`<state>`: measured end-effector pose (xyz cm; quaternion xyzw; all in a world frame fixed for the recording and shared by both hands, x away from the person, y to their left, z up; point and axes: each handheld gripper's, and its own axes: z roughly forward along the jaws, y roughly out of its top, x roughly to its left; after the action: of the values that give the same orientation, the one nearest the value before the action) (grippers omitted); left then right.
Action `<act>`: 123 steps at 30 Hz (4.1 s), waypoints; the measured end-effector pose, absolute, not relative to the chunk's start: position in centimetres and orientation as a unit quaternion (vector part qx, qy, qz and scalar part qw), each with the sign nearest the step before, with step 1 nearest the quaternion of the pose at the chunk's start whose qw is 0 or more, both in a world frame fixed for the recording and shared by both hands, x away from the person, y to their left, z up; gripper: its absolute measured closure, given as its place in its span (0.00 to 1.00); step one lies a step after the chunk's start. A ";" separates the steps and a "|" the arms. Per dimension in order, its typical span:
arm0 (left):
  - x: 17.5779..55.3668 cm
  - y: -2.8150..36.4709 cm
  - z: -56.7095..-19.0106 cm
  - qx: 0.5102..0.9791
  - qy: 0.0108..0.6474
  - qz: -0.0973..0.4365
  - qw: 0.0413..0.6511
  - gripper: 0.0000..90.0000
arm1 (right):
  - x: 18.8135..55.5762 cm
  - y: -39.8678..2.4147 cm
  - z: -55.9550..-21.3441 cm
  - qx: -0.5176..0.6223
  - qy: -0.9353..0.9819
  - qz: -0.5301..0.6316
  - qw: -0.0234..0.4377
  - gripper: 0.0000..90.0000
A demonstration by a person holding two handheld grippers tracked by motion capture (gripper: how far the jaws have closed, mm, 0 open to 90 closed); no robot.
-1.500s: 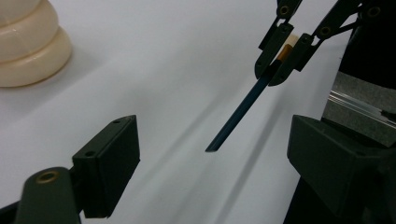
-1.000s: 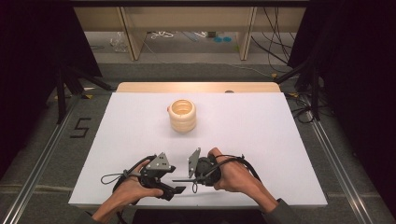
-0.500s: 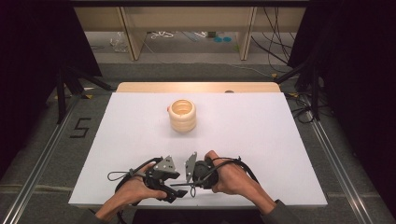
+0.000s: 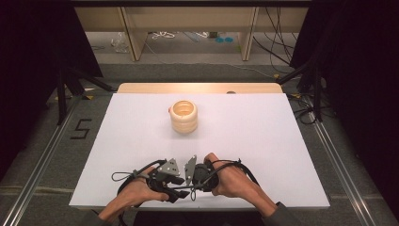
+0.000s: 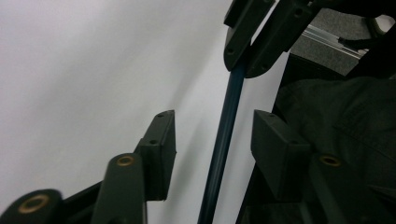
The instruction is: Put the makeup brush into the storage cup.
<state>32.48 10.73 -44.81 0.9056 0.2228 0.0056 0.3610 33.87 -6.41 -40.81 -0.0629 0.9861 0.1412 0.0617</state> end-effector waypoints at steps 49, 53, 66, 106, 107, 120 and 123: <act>32.6 10.8 -44.9 0.905 0.189 -0.044 0.378 0.93 | 33.4 -6.2 -41.0 -0.094 0.984 0.146 0.052 0.92; 32.6 10.9 -44.9 0.906 0.186 -0.038 0.377 0.93 | 33.4 -6.3 -40.9 -0.093 0.983 0.149 0.053 0.88; 33.5 12.3 -44.5 0.884 0.227 -0.006 0.408 0.93 | 35.4 -9.6 -38.0 0.077 0.948 0.285 0.117 0.39; 34.0 15.2 -43.0 0.764 0.338 0.112 0.539 0.93 | 37.3 -16.8 -41.0 0.333 0.792 0.505 0.083 0.23; 34.0 15.2 -43.0 0.763 0.338 0.116 0.538 0.93 | 37.3 -16.8 -41.0 0.334 0.791 0.506 0.084 0.23; 33.7 15.1 -42.9 0.738 0.336 0.132 0.570 0.93 | 37.1 -16.3 -41.0 0.327 0.770 0.544 0.065 0.24; 33.7 15.0 -42.9 0.739 0.330 0.139 0.570 0.93 | 37.2 -16.2 -41.0 0.324 0.764 0.555 0.061 0.25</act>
<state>33.67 15.04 -42.87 0.7394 0.3296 0.1387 0.5705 37.17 -16.22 -41.03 0.3237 0.7638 0.5551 0.0613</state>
